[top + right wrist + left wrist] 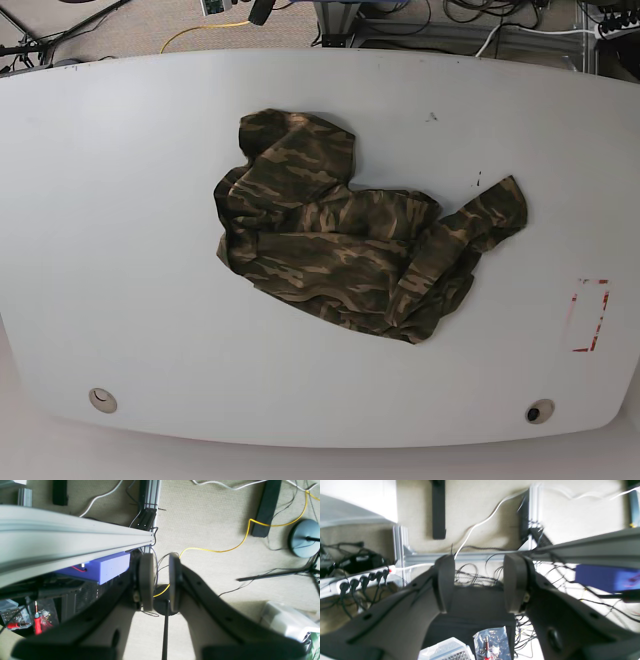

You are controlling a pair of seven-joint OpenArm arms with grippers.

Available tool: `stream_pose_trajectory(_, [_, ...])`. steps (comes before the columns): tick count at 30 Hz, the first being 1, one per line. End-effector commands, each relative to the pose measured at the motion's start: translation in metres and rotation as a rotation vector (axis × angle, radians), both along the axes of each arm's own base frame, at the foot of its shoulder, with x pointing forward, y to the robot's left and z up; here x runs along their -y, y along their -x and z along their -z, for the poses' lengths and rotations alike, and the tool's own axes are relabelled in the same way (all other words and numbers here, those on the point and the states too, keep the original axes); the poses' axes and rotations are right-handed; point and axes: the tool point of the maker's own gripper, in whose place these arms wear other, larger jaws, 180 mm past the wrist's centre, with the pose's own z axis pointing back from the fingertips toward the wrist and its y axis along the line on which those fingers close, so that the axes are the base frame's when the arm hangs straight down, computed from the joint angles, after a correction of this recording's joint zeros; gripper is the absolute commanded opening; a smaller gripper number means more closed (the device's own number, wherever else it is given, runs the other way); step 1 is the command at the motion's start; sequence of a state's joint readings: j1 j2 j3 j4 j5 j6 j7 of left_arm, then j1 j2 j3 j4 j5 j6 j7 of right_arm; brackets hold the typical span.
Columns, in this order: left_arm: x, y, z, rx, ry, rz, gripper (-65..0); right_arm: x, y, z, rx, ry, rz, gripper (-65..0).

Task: Fold the T-shirt properly

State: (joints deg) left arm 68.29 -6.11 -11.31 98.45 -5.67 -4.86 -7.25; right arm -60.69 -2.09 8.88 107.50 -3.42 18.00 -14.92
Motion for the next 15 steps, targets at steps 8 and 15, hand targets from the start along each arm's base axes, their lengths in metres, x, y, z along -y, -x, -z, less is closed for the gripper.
stream_pose_trajectory(8, [-0.032, -0.039, -0.070, 0.182, -0.070, -0.046, -36.1, 0.005, -0.018, -0.036, 0.086, 0.025, -0.034, -55.0])
stream_pose_trajectory(15, [-0.055, -0.062, -0.093, 0.278, -0.095, -0.104, -36.0, 0.015, -0.050, -0.040, 0.177, 0.048, -0.047, -55.0])
